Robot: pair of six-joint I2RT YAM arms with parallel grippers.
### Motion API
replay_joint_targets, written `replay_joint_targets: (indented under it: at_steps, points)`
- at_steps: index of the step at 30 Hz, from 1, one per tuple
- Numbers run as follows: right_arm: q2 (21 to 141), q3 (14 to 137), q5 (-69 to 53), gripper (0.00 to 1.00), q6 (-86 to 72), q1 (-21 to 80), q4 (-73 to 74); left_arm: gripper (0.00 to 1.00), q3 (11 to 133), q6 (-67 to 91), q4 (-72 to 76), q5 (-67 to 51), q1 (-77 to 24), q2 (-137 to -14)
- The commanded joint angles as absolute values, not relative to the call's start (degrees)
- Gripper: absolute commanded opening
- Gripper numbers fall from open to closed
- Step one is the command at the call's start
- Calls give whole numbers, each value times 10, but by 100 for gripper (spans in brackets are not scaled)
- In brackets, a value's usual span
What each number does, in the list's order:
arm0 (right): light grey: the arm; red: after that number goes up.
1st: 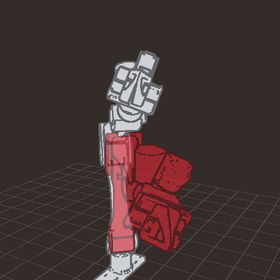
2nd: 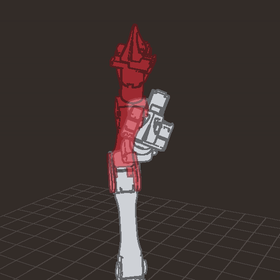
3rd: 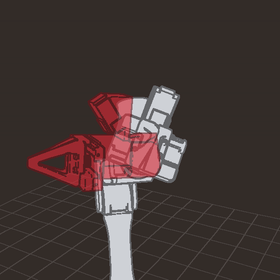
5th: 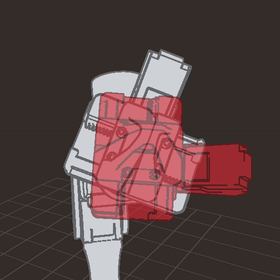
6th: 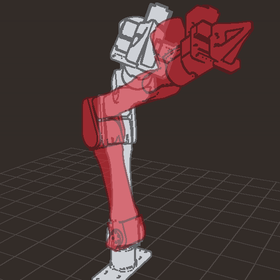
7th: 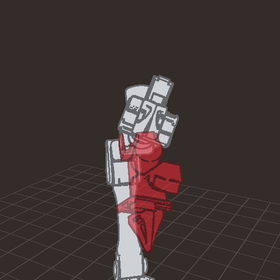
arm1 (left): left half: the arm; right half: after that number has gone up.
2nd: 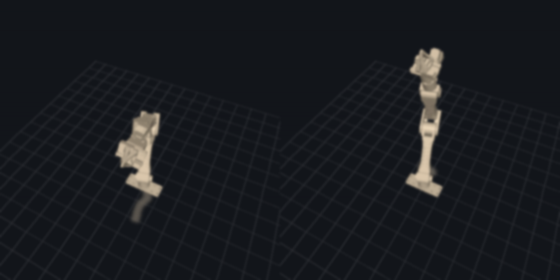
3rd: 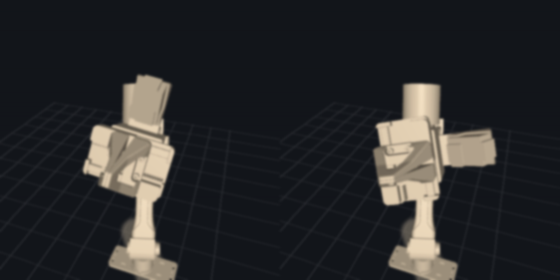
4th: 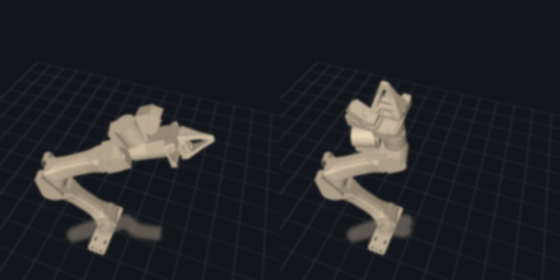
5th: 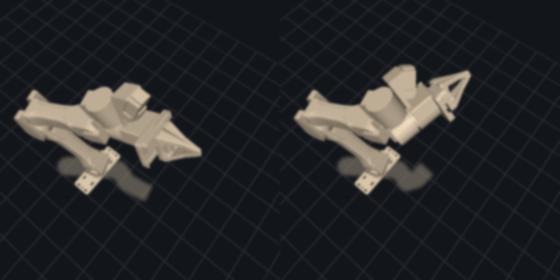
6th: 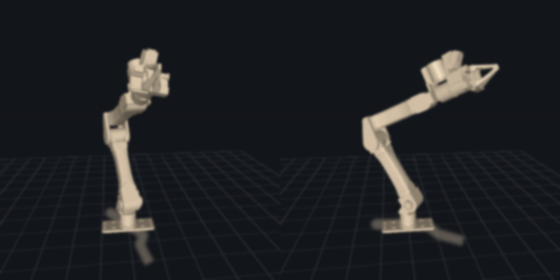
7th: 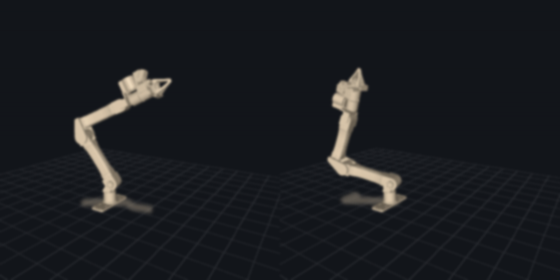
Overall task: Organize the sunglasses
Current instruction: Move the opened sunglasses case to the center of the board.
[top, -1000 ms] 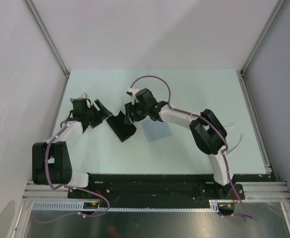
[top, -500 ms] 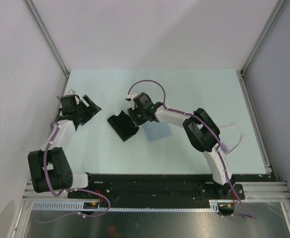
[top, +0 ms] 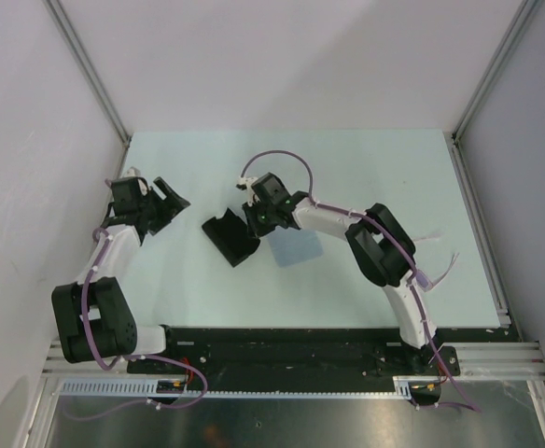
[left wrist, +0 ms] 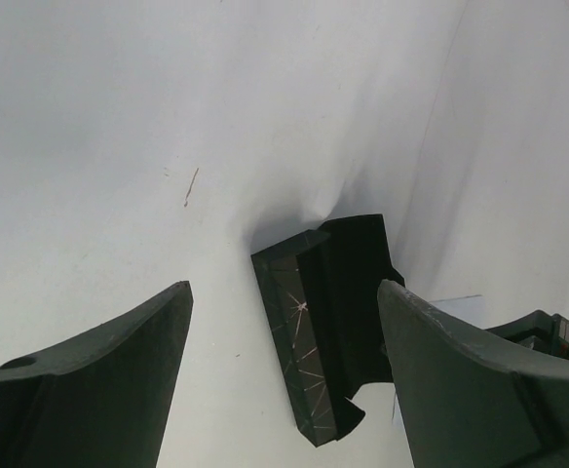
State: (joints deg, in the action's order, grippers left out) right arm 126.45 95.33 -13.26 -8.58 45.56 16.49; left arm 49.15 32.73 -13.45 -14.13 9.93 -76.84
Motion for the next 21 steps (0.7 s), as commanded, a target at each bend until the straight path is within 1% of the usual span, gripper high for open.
replay_joint_targets:
  at_steps: [1,3,4,13,19,21]
  points:
    - [1226,926,-130,6,-196,460,154,83,504,320,-131,-156,105,-764]
    - [1219,908,-130,0,-256,466,132,83,500,323,-132,-160,105,-763]
    - [1216,902,-123,0,-271,476,125,83,497,323,-131,-162,105,-762]
    - [1187,847,-67,0,-468,506,68,83,466,345,-133,-178,103,-730]
    - [1192,847,-49,0,-521,537,55,83,392,360,-136,-173,92,-690]
    - [1197,847,-50,6,-526,542,54,84,362,372,-140,-158,83,-670]
